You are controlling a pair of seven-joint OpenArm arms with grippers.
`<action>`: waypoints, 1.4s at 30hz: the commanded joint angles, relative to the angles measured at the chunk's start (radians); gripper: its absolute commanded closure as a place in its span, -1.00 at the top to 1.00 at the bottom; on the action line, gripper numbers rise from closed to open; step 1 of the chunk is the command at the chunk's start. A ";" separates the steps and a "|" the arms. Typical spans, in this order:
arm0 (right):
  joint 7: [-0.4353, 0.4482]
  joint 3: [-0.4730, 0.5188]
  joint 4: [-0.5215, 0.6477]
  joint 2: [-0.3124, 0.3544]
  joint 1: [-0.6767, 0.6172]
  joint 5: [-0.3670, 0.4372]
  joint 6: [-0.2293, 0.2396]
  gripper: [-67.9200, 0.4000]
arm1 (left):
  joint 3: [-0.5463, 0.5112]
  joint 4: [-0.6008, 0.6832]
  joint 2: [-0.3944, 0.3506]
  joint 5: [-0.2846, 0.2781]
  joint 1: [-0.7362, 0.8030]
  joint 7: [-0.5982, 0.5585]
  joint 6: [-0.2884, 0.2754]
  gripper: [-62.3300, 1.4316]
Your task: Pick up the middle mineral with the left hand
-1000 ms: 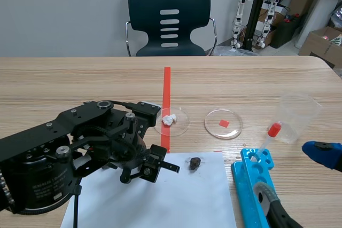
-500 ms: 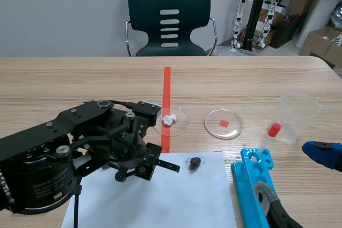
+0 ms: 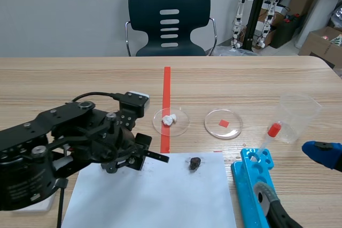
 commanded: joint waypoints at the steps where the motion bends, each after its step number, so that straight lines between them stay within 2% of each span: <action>1: 0.015 0.010 0.006 0.000 0.009 0.003 -0.003 0.40 | -0.016 0.071 -0.026 -0.003 0.037 -0.065 0.003 -0.79; 7: 0.015 0.010 0.006 0.000 0.009 0.003 -0.003 0.40 | -0.092 0.265 -0.160 -0.003 0.199 -0.312 -0.071 -0.79; 9: 0.015 0.010 0.006 0.000 0.009 0.003 -0.003 0.40 | -0.155 0.328 -0.210 -0.006 0.274 -0.396 -0.127 -0.79; 12: 0.015 0.010 0.006 0.000 0.009 0.003 -0.003 0.40 | -0.286 0.399 -0.276 -0.006 0.403 -0.499 -0.248 -0.79; 16: 0.015 0.010 0.006 0.000 0.009 0.003 -0.003 0.40 | -0.473 0.470 -0.332 -0.004 0.585 -0.646 -0.377 -0.79; 18: 0.015 0.010 0.006 0.000 0.009 0.003 -0.003 0.40 | -0.564 0.502 -0.341 0.019 0.675 -0.710 -0.419 -0.79; 20: 0.015 0.010 0.006 0.000 0.009 0.003 -0.003 0.40 | -0.644 0.529 -0.338 0.081 0.753 -0.757 -0.447 -0.79; 23: 0.015 0.010 0.006 0.000 0.009 0.003 -0.003 0.40 | -0.737 0.573 -0.331 0.182 0.856 -0.816 -0.450 -0.79; 30: 0.015 0.010 0.006 0.000 0.009 0.003 -0.003 0.40 | -0.853 0.635 -0.273 0.358 1.005 -0.918 -0.450 -0.79; 36: 0.015 0.010 0.006 0.000 0.009 0.003 -0.003 0.40 | -0.878 0.640 -0.263 0.373 1.080 -1.008 -0.450 -0.79; 42: 0.015 0.010 0.006 0.000 0.009 0.003 -0.003 0.40 | -0.878 0.640 -0.249 0.373 1.091 -1.023 -0.450 -0.79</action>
